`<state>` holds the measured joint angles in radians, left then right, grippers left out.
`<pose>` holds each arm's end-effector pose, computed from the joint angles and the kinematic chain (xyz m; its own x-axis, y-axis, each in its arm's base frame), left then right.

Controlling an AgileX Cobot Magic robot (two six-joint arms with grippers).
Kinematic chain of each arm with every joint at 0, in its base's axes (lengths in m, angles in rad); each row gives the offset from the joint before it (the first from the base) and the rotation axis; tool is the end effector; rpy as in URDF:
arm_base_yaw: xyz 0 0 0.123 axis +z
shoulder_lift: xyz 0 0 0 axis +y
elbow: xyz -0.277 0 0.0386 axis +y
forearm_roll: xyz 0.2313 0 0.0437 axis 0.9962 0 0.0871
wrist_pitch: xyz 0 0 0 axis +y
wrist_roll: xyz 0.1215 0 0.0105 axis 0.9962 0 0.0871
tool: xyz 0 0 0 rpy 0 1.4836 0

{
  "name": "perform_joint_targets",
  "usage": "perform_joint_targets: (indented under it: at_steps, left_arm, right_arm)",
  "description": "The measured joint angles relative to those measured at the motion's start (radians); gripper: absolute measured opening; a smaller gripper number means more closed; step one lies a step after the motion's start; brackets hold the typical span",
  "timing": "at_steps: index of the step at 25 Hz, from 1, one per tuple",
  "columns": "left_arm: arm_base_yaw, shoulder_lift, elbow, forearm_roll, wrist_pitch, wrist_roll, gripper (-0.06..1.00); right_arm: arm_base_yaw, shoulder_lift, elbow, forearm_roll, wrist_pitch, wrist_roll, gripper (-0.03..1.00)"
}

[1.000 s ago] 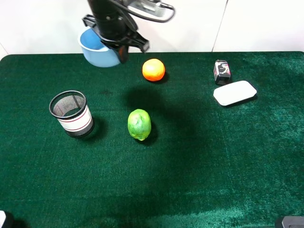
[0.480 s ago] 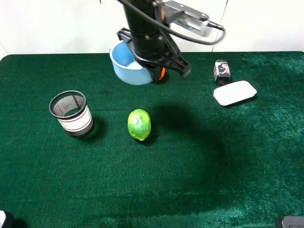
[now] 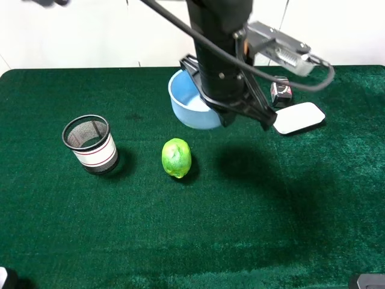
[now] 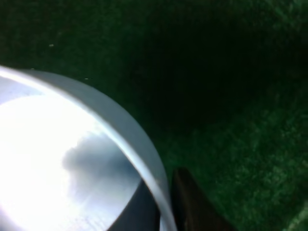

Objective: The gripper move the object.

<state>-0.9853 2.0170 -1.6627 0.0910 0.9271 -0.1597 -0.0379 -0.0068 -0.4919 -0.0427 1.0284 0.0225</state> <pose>0.2457 -0.3546 0.2039 -0.5962 0.7101 -0.3746 0.7581 0.6515 0.0284 0.0149 -0.0050 0.2565 -0.4275 0.0167 -0.9039 0.0711 0.9974 -0.0152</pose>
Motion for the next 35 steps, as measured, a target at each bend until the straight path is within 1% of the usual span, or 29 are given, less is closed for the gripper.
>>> perform_joint_targets:
  at_steps: [17, 30, 35]
  left_arm:
    - [-0.115, 0.109, -0.005, 0.000, -0.076, -0.001, 0.05]
    - [-0.149, 0.207, -0.005, -0.001, -0.150, -0.001, 0.05]
    - [-0.159, 0.239, -0.005, -0.003, -0.153, -0.001, 0.05]
  right_arm:
    - [0.000, 0.000, 0.000, 0.000, 0.000, 0.000, 0.69]
    - [0.000, 0.000, 0.000, 0.000, 0.000, 0.000, 0.69]
    - [0.000, 0.000, 0.000, 0.000, 0.000, 0.000, 0.69]
